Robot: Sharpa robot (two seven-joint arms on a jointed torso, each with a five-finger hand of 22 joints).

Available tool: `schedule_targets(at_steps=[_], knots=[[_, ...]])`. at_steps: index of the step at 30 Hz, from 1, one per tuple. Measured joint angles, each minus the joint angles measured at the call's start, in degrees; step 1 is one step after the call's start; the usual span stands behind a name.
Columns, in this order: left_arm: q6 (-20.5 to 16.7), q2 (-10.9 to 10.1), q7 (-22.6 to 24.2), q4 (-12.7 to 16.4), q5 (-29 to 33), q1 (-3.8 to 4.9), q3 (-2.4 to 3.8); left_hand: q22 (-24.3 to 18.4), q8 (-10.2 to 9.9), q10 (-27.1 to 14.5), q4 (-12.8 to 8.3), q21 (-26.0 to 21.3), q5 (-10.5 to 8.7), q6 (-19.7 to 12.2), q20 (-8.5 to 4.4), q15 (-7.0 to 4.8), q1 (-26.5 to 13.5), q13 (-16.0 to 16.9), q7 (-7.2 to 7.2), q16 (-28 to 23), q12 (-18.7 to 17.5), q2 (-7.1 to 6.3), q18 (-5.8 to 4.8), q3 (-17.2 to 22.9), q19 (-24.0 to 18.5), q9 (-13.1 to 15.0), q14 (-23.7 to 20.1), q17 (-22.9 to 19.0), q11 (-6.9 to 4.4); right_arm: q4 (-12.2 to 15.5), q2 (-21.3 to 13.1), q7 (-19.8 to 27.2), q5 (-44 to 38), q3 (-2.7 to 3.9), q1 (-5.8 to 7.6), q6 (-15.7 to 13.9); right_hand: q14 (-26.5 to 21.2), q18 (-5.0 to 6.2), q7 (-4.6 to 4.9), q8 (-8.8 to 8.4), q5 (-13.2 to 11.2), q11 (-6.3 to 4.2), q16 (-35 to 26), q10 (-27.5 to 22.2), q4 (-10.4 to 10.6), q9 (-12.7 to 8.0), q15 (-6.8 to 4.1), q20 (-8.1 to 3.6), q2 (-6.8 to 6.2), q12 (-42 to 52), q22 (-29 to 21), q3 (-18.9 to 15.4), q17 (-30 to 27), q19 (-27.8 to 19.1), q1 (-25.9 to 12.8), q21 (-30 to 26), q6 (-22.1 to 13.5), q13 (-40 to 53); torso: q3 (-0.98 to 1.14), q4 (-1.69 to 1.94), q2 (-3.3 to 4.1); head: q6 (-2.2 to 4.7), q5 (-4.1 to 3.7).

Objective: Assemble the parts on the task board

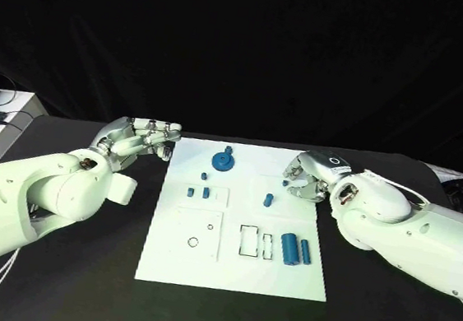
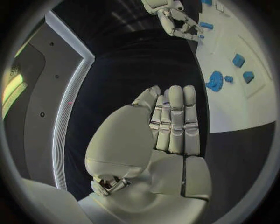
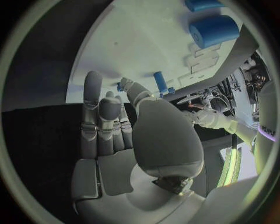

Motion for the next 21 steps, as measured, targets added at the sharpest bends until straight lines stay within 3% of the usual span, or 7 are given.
schedule_targets(at_steps=[5, 11, 21], knots=[[0.14, -0.10, 0.08, 0.03, 0.39, -0.02, 0.00, 0.12, 0.00, 0.00, 0.00, 0.00, 0.00, 0.00, 0.00, 0.00, 0.00, 0.00, 0.00, -0.37, 0.00, 0.00, 0.00, 0.00, 0.00, 0.00, 0.00, 0.24, 0.00, -0.99, 0.92, -0.01, 0.07, 0.00, -0.36, 0.04, -0.40, 0.32, 0.90, 0.00, 0.73, 0.05, 1.04, 0.36, -0.18, 0.00, 0.01, 0.29, 0.00, 0.00, 2.15, 2.05, 0.07, -0.28, 0.00, 0.24, 0.90, 0.00, 0.00, 0.03, 0.09, -0.23, 0.16], [0.34, -0.10, 0.08, 0.04, 0.54, -0.05, 0.00, 0.12, 0.00, 0.00, 0.00, 0.00, 0.00, 0.00, 0.00, 0.00, 0.00, 0.00, 0.00, -0.37, 0.00, 0.00, 0.00, 0.00, 0.00, 0.00, 0.00, 0.28, 0.00, -1.87, 1.82, 0.22, 0.51, 0.02, -0.51, 0.03, -0.50, 0.33, 0.89, 0.00, 0.94, 0.05, 1.61, 0.36, -0.49, 0.00, 0.10, 0.41, 0.03, 0.00, 4.42, 3.01, -0.38, -0.40, -0.02, 0.24, 0.91, -0.03, 0.02, 0.03, 0.13, -0.47, 0.26], [0.55, -0.14, -0.03, 0.07, 0.55, -0.05, 0.00, 0.13, 0.00, 0.00, 0.00, 0.00, 0.00, 0.00, 0.00, 0.00, 0.09, 0.00, 0.00, -0.37, 0.00, 0.09, 0.00, 0.01, -0.01, 0.00, 0.00, 0.32, 0.00, -2.75, 2.72, 0.69, 1.31, 0.06, -0.62, 0.29, -0.88, 0.24, 0.81, -0.01, 1.52, -0.12, 2.27, 0.95, -1.22, 0.00, 0.09, 0.42, 1.18, -0.01, 7.68, 4.49, -0.92, -0.41, -0.67, -1.00, 1.83, -0.07, 0.05, 0.03, 0.12, -0.94, 0.37]])
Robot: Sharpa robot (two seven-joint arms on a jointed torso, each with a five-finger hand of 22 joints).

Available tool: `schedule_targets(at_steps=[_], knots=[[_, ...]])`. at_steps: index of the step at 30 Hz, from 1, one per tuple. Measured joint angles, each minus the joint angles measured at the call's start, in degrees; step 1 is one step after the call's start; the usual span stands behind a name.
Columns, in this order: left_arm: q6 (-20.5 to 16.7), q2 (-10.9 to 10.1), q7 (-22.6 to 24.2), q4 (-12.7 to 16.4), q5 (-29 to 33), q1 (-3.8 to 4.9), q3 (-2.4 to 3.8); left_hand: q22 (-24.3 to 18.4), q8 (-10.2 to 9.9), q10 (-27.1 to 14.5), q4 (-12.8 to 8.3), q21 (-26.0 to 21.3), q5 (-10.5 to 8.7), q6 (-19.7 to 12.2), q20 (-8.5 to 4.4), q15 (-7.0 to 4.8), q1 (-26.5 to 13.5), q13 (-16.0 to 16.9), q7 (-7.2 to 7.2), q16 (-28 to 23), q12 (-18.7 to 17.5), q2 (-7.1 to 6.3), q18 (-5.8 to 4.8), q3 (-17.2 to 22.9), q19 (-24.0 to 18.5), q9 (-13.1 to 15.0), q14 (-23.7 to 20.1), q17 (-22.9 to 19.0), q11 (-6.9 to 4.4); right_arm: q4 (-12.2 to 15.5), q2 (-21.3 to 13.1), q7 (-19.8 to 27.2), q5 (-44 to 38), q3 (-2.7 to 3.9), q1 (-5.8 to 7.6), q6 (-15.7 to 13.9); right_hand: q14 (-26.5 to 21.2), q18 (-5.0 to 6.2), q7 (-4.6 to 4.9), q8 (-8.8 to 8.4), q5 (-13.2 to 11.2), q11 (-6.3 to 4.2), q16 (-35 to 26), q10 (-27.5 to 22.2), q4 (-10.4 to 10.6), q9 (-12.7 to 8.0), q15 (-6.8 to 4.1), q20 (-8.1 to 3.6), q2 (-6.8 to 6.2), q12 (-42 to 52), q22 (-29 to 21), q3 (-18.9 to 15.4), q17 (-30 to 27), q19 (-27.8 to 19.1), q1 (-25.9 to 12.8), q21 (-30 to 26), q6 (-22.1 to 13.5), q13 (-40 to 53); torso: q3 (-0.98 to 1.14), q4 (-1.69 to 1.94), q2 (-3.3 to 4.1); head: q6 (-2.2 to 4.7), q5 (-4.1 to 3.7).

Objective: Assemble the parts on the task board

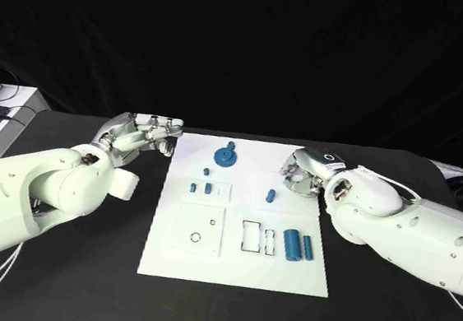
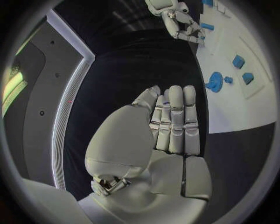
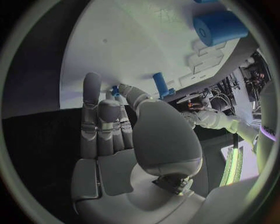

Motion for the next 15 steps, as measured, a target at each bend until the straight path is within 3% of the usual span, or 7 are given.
schedule_targets(at_steps=[3, 7, 11, 15], knots=[[0.02, -0.04, -0.04, 0.01, -0.02, 0.00, 0.00, 0.20, 0.00, 0.00, -0.16, -0.22, 0.00, 0.00, 0.00, 0.00, 0.20, 0.00, 0.00, 0.00, 0.00, 0.20, 0.00, -0.16, 0.00, 0.00, 0.00, 0.24, 0.00, -0.13, 0.04, 0.10, 0.15, 0.03, -0.01, 0.09, 0.00, -0.32, -0.32, 0.00, -0.82, -0.26, 0.00, 1.27, -0.27, 0.06, 0.00, 0.00, 1.04, -0.14, 0.72, 1.29, 0.00, 0.00, 0.29, 0.00, 1.21, -0.14, -0.01, -0.02, -0.04, -0.11, 0.04], [0.06, -0.11, -0.12, 0.01, -0.05, 0.00, 0.00, 0.20, 0.00, 0.00, -0.16, -0.22, 0.00, 0.00, 0.00, 0.00, 0.20, 0.00, 0.00, 0.00, 0.00, 0.20, 0.00, -0.16, 0.00, 0.00, 0.00, 0.24, 0.00, -0.16, 0.01, 0.15, 0.20, 0.04, -0.02, 0.14, 0.01, -0.31, -0.99, 0.00, -0.92, -0.55, 0.33, 2.82, -0.95, 0.24, -0.43, -0.01, 1.19, -0.54, 1.71, 2.36, 0.00, -0.01, 0.45, 0.00, 3.06, -0.16, -0.02, -0.05, -0.09, -0.27, 0.09], [0.26, -0.18, -0.21, 0.01, -0.06, 0.00, 0.00, 0.26, 0.00, 0.00, -0.16, -0.22, 0.00, 0.00, 0.00, 0.00, 0.20, 0.00, 0.00, 0.00, 0.00, 0.20, 0.00, -0.16, 0.00, 0.00, 0.00, 0.34, 0.00, 0.05, -0.17, 0.15, 0.17, 0.04, -0.06, 0.21, -0.11, -0.31, -1.04, 0.00, -0.67, -0.48, 0.55, 3.10, -2.05, 0.24, -0.74, -0.46, 2.08, -0.36, 3.16, 2.46, 0.06, -0.47, 0.01, 0.00, 3.50, -0.16, -0.02, -0.08, -0.13, -0.35, 0.10], [0.56, -0.26, -0.29, 0.00, -0.07, -0.02, 0.00, 0.26, 0.00, 0.00, -0.16, -0.22, 0.00, 0.00, 0.00, 0.00, 0.20, 0.00, 0.00, 0.00, 0.00, 0.20, 0.00, -0.16, 0.00, 0.00, 0.00, 0.33, 0.00, 0.32, -0.39, 0.08, -0.03, 0.02, -0.07, 0.25, -0.11, -0.36, -1.05, 0.00, -0.67, -0.49, 0.55, 3.12, -2.61, 0.24, -0.75, -0.53, 2.09, -0.35, 4.62, 2.42, 0.08, -0.74, -0.01, -0.36, 3.51, -0.15, -0.02, -0.08, -0.13, -0.41, 0.11]])
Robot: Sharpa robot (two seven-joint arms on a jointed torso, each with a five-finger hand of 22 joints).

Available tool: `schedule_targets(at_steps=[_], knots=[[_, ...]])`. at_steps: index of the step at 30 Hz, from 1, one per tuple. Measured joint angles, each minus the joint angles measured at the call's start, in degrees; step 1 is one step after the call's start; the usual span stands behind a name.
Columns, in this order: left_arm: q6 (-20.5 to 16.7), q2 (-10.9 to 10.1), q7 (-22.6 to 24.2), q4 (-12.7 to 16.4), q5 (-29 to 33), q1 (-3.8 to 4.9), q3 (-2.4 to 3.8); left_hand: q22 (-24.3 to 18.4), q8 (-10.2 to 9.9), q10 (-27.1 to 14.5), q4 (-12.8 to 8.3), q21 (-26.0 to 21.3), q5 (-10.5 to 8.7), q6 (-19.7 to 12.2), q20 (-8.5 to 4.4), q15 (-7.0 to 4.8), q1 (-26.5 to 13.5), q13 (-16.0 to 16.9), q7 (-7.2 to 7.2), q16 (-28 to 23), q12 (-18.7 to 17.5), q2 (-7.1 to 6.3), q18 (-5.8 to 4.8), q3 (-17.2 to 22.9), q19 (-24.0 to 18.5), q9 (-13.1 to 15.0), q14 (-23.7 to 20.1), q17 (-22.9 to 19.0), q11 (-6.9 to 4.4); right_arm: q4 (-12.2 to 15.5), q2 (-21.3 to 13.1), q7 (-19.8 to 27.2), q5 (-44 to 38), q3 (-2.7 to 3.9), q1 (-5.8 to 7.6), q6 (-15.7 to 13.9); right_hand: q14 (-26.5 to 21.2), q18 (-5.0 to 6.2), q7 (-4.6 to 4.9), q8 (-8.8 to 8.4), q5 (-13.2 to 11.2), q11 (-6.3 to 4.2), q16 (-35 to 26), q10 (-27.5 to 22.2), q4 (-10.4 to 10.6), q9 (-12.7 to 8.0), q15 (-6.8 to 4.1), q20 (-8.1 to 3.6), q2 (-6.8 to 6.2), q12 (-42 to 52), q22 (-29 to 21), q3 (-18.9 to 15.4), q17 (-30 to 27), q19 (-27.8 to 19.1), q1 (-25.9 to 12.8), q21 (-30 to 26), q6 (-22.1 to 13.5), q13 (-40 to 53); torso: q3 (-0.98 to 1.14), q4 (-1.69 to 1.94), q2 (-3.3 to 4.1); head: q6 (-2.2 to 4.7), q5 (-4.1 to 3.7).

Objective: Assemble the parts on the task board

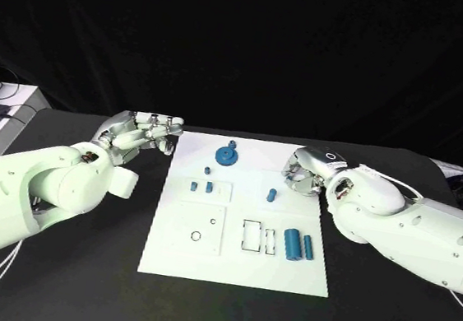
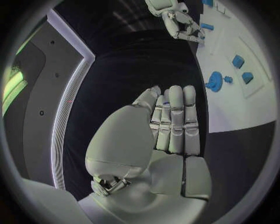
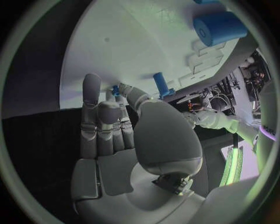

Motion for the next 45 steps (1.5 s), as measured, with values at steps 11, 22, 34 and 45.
schedule_targets(at_steps=[11, 22, 34, 45], knots=[[0.47, -0.03, -0.26, -0.01, -0.01, -0.03, 0.00, 0.19, 0.00, 0.00, 0.00, 0.00, 0.00, 0.00, 0.00, 0.00, 0.00, 0.00, 0.00, -0.22, 0.00, 0.00, 0.00, 0.00, 0.00, 0.00, 0.00, 0.23, 0.00, 0.72, -0.19, -0.09, -0.76, -0.03, -0.06, -0.45, -0.20, -0.51, 0.16, 0.00, -1.49, 0.11, 0.22, 0.12, -4.05, 0.05, -0.21, -0.67, 1.03, -0.18, 4.14, 3.25, 0.28, -0.17, 1.55, -0.13, 1.07, 0.03, -0.04, 0.00, 0.01, 0.02, -0.09], [0.51, -0.02, -0.47, -0.09, -0.01, -0.08, 0.00, 0.29, 0.00, 0.00, 0.00, 0.00, 0.00, 0.00, 0.00, 0.00, 0.00, 0.00, 0.00, -0.22, 0.00, 0.00, 0.00, 0.00, 0.00, 0.00, 0.00, 0.34, 0.00, 1.90, -0.94, -0.27, -1.61, -0.25, -0.37, -2.99, -0.18, -0.55, -0.28, 0.00, -13.81, 0.14, 0.78, 0.09, -4.85, 0.10, -0.80, -0.74, 2.52, -0.18, 6.81, 5.68, 1.68, -0.96, 3.35, 0.29, 1.71, -0.06, -0.09, 0.03, -0.03, 0.01, -0.06], [0.52, -0.02, -0.58, -0.21, -0.01, -0.09, 0.00, 0.28, 0.00, -0.21, 0.00, -0.23, 0.00, 0.00, 0.00, 0.00, 0.00, 0.00, 0.00, -0.22, 0.00, 0.00, 0.00, 0.00, 0.00, 0.00, 0.00, 0.45, 0.21, 2.85, -1.51, -0.77, -2.56, -0.07, -0.08, -4.97, -0.12, -0.84, -0.29, 0.00, -14.00, 0.14, 0.54, 0.09, -3.56, 0.10, -1.16, -1.47, 2.45, -0.18, 8.38, 4.93, 2.73, -0.59, 4.18, -1.74, 1.72, -0.06, -0.08, -0.01, -0.02, 0.29, -0.10], [0.59, -0.02, -0.80, -0.50, -0.01, -0.10, 0.00, 0.34, 0.00, -0.21, 0.00, -0.23, 0.00, 0.00, 0.00, 0.00, 0.00, 0.00, 0.00, -0.51, 0.00, 0.00, 0.00, 0.00, -0.01, 0.00, 0.00, 0.52, 0.21, 4.96, -2.88, -0.74, -1.86, 0.23, 1.11, -4.64, -0.09, -0.88, -0.29, 0.00, -14.14, 0.14, -0.33, 0.09, -3.43, 0.10, -1.13, -1.48, 2.23, -0.18, 11.07, 5.06, 3.40, -0.35, 4.42, -4.18, 1.71, -0.06, -0.04, 0.01, 0.03, 0.43, -0.15]])
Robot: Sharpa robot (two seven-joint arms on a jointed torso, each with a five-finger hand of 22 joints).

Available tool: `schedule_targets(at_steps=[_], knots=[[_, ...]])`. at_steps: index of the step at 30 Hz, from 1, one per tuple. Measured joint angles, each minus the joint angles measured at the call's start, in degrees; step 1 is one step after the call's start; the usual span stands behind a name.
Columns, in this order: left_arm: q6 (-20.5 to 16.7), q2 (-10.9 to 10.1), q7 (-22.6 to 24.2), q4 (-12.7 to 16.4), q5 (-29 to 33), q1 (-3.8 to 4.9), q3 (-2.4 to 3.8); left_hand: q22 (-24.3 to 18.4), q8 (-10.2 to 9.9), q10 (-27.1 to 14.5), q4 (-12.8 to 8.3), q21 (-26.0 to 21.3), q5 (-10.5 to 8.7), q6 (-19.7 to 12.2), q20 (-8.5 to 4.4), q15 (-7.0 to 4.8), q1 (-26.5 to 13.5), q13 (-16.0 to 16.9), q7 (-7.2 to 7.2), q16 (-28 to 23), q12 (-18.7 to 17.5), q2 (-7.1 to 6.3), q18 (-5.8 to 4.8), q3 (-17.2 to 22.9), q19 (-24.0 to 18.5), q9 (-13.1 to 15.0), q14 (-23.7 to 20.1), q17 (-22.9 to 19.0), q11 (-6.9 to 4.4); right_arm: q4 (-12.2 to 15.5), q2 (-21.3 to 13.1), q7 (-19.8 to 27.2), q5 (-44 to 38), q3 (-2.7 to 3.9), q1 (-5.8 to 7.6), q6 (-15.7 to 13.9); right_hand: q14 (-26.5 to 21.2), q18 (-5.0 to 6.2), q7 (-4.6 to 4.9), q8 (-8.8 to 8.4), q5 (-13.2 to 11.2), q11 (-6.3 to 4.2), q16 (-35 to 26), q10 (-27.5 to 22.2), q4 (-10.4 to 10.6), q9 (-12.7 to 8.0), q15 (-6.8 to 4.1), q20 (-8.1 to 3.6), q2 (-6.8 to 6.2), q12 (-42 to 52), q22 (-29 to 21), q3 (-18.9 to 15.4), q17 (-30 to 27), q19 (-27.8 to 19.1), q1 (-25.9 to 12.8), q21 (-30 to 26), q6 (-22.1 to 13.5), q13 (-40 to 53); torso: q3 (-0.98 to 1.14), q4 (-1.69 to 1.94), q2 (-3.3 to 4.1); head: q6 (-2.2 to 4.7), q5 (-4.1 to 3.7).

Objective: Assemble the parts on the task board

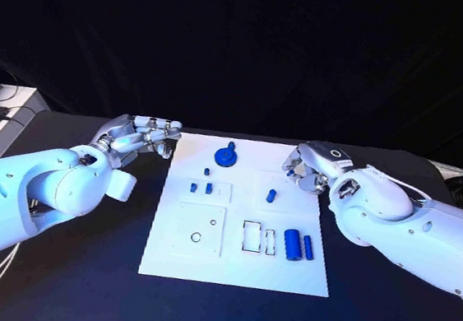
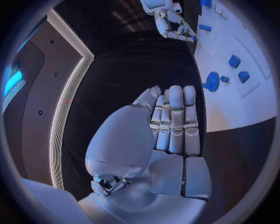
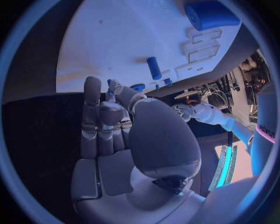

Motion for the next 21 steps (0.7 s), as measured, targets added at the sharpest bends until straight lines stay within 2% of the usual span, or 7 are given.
schedule_targets(at_steps=[4, 10, 16, 21], knots=[[0.05, 0.00, -0.11, -0.12, 0.00, 0.00, 0.00, 0.00, 0.00, 0.00, 0.00, 0.00, 0.00, 0.00, 0.00, 0.00, 0.00, 0.00, 0.00, 0.00, 0.00, 0.00, 0.00, 0.00, 0.00, 0.00, 0.00, 0.00, 0.00, 1.64, -0.92, 0.01, 1.07, 0.16, 0.97, 0.77, 0.01, -0.01, 0.00, 0.00, -0.11, 0.00, 0.00, 0.00, 0.00, 0.00, 0.00, 0.02, 0.19, 0.00, 0.58, 0.00, 0.01, 0.21, 0.38, -0.32, 0.00, 0.00, 0.00, -0.01, 0.01, -0.02, 0.14], [0.12, 0.20, -0.28, -0.42, 0.00, 0.00, 0.00, -0.01, 0.00, 0.00, 0.00, 0.00, 0.00, 0.00, 0.00, 0.00, 0.00, 0.00, 0.00, 0.00, 0.00, 0.00, 0.00, 0.00, 0.00, 0.00, 0.00, 0.01, 0.00, 4.65, -1.29, 0.01, 3.46, 0.21, 1.69, 2.05, 0.01, -0.01, 0.00, 0.00, -0.19, 0.00, -0.22, 0.00, 0.00, -0.01, 0.01, 0.01, 0.15, 0.00, 1.72, 0.00, 0.18, 0.22, 0.42, -1.33, 0.00, 0.00, -0.01, -0.15, -0.03, 0.03, 0.64], [0.17, 0.45, -0.40, -0.52, 0.01, 0.00, 0.00, 0.05, 0.00, -0.21, 0.00, -0.40, 0.00, 0.00, 0.21, 0.00, 0.00, 0.00, 0.00, 0.00, 0.00, 0.00, 0.01, 0.00, 0.21, 0.00, 0.00, 0.14, 0.21, 7.79, 0.25, 0.21, 5.52, 0.19, 1.66, 2.89, 0.22, -0.01, 0.00, 0.00, 0.05, 0.00, -0.56, 0.00, 0.00, -0.01, -0.18, -0.20, -0.01, 0.00, 2.79, 0.00, 0.18, 1.03, 0.58, -2.33, 0.00, 0.00, 0.02, -0.15, -0.04, 0.40, 2.01], [0.17, 0.67, -0.45, -0.62, 0.03, 0.00, 0.00, 0.05, 0.00, -0.21, 0.00, -0.40, 0.00, 0.00, 0.21, 0.00, 0.00, 0.00, 0.00, 0.00, 0.00, 0.00, 0.01, 0.00, 0.21, 0.00, 0.00, 0.14, 0.21, 9.77, 2.23, 0.44, 6.51, -0.04, 1.07, 3.36, 0.22, -0.01, 0.00, 0.00, 0.05, 0.00, -0.79, 0.00, -0.38, -0.01, -0.17, -0.19, 0.01, 0.00, 3.71, -0.15, 0.17, 1.44, 0.55, -3.34, -0.01, 0.00, -0.03, -0.11, -0.07, 0.04, 3.40]])
